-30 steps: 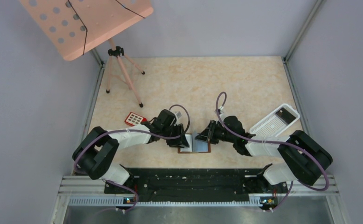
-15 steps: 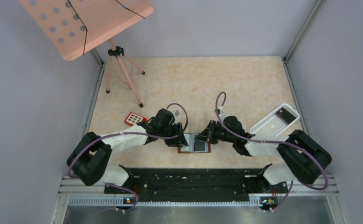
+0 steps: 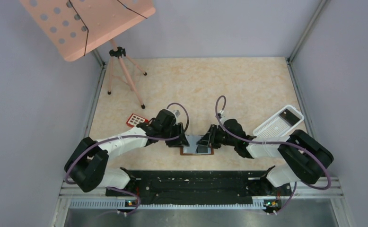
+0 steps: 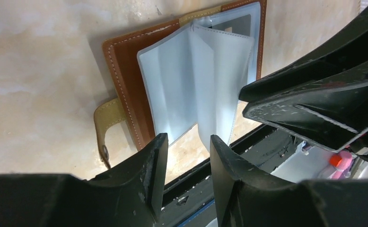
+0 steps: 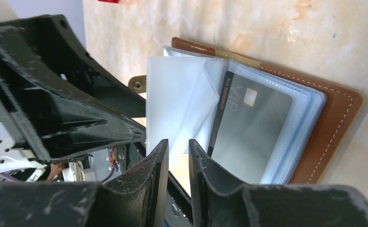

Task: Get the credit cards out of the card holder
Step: Remove the credit card from the card holder.

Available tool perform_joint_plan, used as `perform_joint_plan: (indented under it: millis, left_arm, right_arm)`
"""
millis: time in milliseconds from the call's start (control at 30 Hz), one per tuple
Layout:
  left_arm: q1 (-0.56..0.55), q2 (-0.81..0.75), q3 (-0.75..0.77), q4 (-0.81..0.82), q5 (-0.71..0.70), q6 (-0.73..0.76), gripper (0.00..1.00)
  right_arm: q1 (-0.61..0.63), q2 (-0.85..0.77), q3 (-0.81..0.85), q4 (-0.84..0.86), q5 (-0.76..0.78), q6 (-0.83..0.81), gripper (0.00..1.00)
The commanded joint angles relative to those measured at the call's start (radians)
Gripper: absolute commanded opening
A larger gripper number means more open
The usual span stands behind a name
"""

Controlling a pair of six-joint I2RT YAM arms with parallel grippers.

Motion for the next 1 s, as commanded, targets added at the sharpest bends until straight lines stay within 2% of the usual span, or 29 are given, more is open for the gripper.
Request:
perform_joint_plan:
  millis: [0, 267, 400, 533, 700, 967]
  left_arm:
    - [-0.001, -0.078, 0.042, -0.035, -0.087, 0.003, 0.43]
    - [-0.001, -0.22, 0.042, -0.124, -0.291, -0.029, 0.44]
    - [-0.001, -0.267, 0.033, -0.123, -0.316, -0.033, 0.44]
    - [-0.001, -0.247, 0.019, -0.064, -0.202, -0.036, 0.42]
    - [-0.006, -0.184, 0.009, 0.035, -0.097, -0.043, 0.4]
    - [-0.02, -0.012, 0.007, 0.2, 0.034, -0.074, 0.39]
  right_arm:
    - [0.026, 0.039, 0.056, 0.001, 0.017, -0.027, 0.23]
    - [0.059, 0.148, 0.175, 0.03, -0.025, -0.03, 0.38]
    - [0.059, 0.147, 0.198, 0.018, -0.03, -0.041, 0.42]
    - [0.058, 0.071, 0.22, -0.14, 0.031, -0.092, 0.42]
    - [0.043, -0.007, 0.232, -0.316, 0.13, -0.14, 0.36]
    - [0.007, -0.049, 0.197, -0.442, 0.202, -0.163, 0.37]
